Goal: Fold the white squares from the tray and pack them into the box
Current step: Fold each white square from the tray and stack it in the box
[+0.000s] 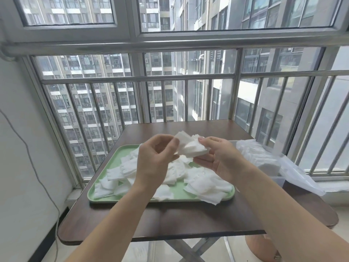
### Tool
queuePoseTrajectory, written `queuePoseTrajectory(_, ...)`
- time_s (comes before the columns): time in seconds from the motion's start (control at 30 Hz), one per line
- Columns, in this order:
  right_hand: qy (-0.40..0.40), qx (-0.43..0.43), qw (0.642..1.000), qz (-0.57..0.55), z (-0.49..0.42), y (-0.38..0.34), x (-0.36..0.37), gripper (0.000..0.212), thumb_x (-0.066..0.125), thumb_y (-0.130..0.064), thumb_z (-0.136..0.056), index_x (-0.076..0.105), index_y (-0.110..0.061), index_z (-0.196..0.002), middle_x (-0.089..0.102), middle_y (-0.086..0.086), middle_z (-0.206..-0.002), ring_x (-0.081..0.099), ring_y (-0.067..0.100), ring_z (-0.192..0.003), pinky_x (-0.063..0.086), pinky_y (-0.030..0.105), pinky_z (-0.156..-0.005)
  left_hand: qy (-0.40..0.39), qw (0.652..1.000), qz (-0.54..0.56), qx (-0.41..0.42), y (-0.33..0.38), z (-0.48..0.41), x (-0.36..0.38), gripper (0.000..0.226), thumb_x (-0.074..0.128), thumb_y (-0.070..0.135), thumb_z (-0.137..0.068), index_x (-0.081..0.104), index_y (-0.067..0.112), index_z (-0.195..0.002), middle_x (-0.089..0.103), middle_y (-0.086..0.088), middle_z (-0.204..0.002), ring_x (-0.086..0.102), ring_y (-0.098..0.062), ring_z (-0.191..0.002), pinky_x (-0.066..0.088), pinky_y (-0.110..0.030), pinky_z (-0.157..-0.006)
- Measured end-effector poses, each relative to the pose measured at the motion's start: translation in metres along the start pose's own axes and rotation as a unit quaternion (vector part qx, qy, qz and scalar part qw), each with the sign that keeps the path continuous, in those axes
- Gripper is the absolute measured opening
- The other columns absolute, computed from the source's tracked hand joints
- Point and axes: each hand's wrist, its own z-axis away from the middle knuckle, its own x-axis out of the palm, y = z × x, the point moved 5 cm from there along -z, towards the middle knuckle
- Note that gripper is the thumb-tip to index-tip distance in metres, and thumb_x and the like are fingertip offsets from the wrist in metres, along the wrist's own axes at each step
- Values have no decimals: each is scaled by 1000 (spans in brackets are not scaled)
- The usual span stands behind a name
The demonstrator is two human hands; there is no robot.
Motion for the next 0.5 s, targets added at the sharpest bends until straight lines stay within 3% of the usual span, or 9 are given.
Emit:
queuePoseTrajectory(0.07, 13, -3, 1000, 23, 1, 1, 0, 11, 64, -15, -96, 59, -7, -90, 72, 18, -92, 74, 30, -78, 63, 34, -65, 61, 998, -22, 23, 5, -4, -7, 6, 70, 17, -93, 72, 19, -88, 76, -1, -82, 74, -20, -82, 61, -34, -69)
queuePoseTrajectory(0.13, 19, -6, 998, 54, 2, 3, 0, 14, 65, -15, -96, 58, -8, -86, 72, 17, -90, 74, 31, -79, 63, 34, -65, 95, 980, -126, 122, 16, -5, -9, 7, 71, 19, -93, 71, 23, -88, 73, 12, -79, 72, -9, -81, 60, -29, -73)
queuePoseTrajectory(0.2, 14, -10, 997, 71, 3, 4, 4, 14, 65, -16, -96, 59, -8, -85, 71, 17, -89, 74, 30, -79, 62, 34, -64, 78, 941, -234, 230, 25, -2, 2, 3, 73, 16, -92, 75, 19, -92, 71, 21, -84, 70, 1, -81, 57, -17, -76)
queuePoseTrajectory(0.23, 8, -13, 997, 71, 3, 5, 6, 13, 65, -16, -96, 61, -6, -88, 71, 16, -88, 74, 29, -78, 61, 33, -64, 54, 924, -271, 264, 25, 1, 8, 4, 73, 14, -91, 76, 16, -93, 73, 17, -88, 70, 2, -82, 56, -14, -78)
queuePoseTrajectory(0.37, -2, -15, 999, 42, 5, -1, 7, 19, 55, -12, -100, 66, 2, -106, 68, 19, -92, 71, 25, -73, 60, 32, -62, -29, 886, -327, 329, 15, 14, 23, 5, 74, 9, -89, 75, 11, -93, 77, 4, -97, 72, -12, -87, 55, -24, -77)
queuePoseTrajectory(0.5, -17, -6, 999, 34, 8, -3, 6, 27, 54, -12, -98, 66, 6, -114, 69, 18, -88, 71, 24, -71, 61, 32, -64, -33, 871, -334, 358, 16, 20, 23, 4, 74, 9, -89, 75, 9, -92, 76, 2, -102, 72, -15, -89, 57, -31, -74)
